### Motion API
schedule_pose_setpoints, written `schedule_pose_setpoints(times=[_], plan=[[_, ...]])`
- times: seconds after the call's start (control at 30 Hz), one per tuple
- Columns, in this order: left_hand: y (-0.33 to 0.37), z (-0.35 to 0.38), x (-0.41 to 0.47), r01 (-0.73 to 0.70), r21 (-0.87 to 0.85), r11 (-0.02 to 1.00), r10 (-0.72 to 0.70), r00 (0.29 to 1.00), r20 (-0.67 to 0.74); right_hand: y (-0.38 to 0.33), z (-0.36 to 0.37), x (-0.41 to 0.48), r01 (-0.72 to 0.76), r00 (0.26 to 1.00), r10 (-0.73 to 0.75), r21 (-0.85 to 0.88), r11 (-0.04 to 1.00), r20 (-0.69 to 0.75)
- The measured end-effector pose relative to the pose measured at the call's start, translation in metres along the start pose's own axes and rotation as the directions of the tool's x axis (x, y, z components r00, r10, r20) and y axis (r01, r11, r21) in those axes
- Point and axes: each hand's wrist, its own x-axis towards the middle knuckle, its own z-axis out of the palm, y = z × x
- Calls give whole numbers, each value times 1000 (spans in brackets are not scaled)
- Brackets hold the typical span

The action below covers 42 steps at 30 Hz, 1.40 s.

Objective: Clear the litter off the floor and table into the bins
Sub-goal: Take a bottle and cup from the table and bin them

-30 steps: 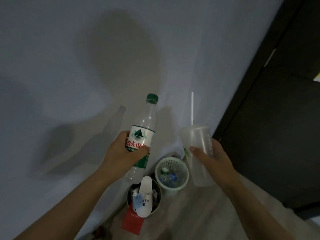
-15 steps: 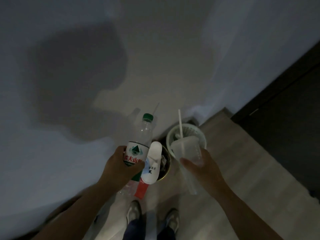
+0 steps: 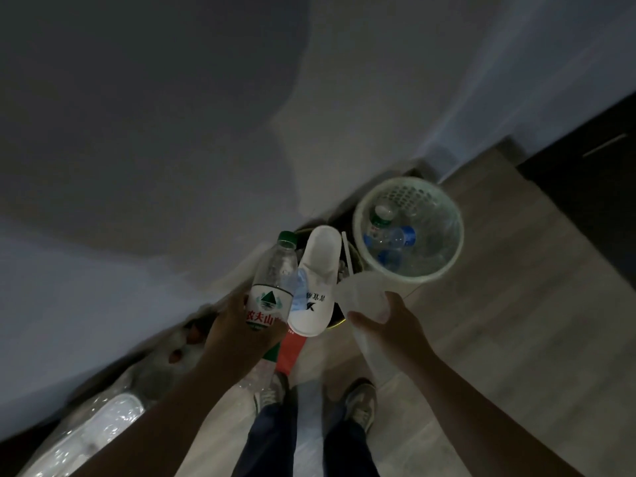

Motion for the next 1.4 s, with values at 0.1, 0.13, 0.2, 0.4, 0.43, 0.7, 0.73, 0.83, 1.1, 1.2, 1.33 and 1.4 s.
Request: schedule_pose_setpoints(times=[0.1,0.13,0.2,0.4,0.43,0.7,0.73,0.83,1.1,1.2,1.33,1.4], plan=[[-22,16,22,15,31,999,-16,999,32,9,20,35,-14,1000,14,-20,1000,8],[-29,21,28,22,30,999,-23,999,29,11,27,47,-24,1000,24,-26,999,5],[-42,30,41,27,25,999,-28,999,25,13,42,71,-48,999,48,-32,998,-6],[-73,50,73,52,37,998,-53,998,21,34,75,115,-297,952,295,-15,955,-76],[-75,53,76,62,17,998,-62,997,35,39,78,118,-336,939,333,-22,942,-85],[-81,61,101,62,-49,997,-59,996,69,46,86,160,-232,973,232,-111,966,-13],[-80,61,104,65,-50,997,-61,995,78,45,85,166,-215,976,216,-97,972,-2],[-79,61,111,36,-30,999,-33,995,92,40,90,182,-229,970,231,-37,973,79],[-80,59,119,19,23,1000,-20,998,56,47,126,180,-300,953,292,-99,949,-85],[-83,58,119,21,13,1000,-21,997,70,42,126,176,-156,952,122,-100,983,-282],[-87,58,120,18,6,1000,-19,996,92,25,130,172,262,887,-399,-459,849,-233],[-91,56,120,19,3,1000,-20,996,83,18,140,173,278,930,-339,-331,902,-142]])
